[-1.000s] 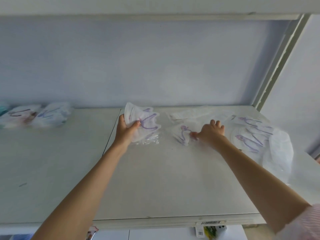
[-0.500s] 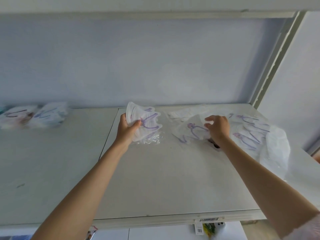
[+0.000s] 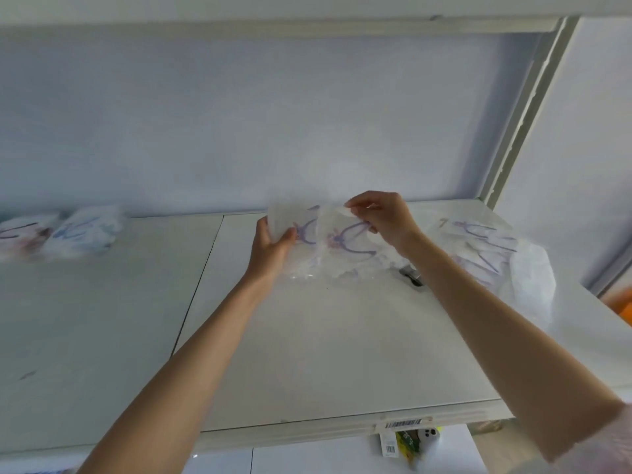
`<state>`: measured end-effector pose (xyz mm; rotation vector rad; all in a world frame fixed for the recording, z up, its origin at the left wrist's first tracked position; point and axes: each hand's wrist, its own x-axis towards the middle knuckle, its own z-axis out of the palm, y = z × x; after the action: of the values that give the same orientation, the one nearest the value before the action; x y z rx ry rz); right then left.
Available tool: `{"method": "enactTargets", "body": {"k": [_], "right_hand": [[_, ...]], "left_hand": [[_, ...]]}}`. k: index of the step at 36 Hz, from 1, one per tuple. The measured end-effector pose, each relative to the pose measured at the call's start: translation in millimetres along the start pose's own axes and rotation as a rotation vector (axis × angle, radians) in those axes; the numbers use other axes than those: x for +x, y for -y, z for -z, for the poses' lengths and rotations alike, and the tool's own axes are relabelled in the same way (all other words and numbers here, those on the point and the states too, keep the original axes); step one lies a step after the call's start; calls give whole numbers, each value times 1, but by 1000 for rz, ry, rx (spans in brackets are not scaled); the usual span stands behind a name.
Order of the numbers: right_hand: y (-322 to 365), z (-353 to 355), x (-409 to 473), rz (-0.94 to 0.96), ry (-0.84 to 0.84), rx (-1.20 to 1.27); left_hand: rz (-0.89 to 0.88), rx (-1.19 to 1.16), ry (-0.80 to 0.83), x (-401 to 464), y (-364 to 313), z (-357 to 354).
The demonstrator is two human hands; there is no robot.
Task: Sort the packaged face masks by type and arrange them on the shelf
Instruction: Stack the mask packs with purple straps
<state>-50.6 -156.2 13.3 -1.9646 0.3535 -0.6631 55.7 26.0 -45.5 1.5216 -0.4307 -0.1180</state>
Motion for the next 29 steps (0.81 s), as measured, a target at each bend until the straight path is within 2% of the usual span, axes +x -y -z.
{"method": "enactTargets", "body": {"k": [3,5,10,15,17,19,21,23,25,29], "right_hand": [[-8,-17,1,57,-174,-231],[-13,-22,-2,59,-248,-248],[-17,-24,-10,57,-268,-209],[-23,-1,-13,2,-263,-126],[-37,24,-12,-41,-325,-237],[-58,57,-14,-129,-367,-498],[-79,92,-20,-287,-329,-829],[-98,119,-30,-416,-257,-1054],[-114,135,-39,-492,-176,-1137],[-132,134,-49,-518,-64,-1069]], "left_hand": [[46,-68,32,-6,-1,-14],[57,-70,51,-9,-2,-21],[48,-35,149,-14,1,-32],[36,32,163,-16,2,-40],[29,52,138,-14,5,-40],[12,85,108,-13,6,-39],[4,101,79,-12,7,-38],[6,93,67,-13,8,-38],[13,76,60,-13,7,-40],[21,67,55,-14,7,-49]]}}
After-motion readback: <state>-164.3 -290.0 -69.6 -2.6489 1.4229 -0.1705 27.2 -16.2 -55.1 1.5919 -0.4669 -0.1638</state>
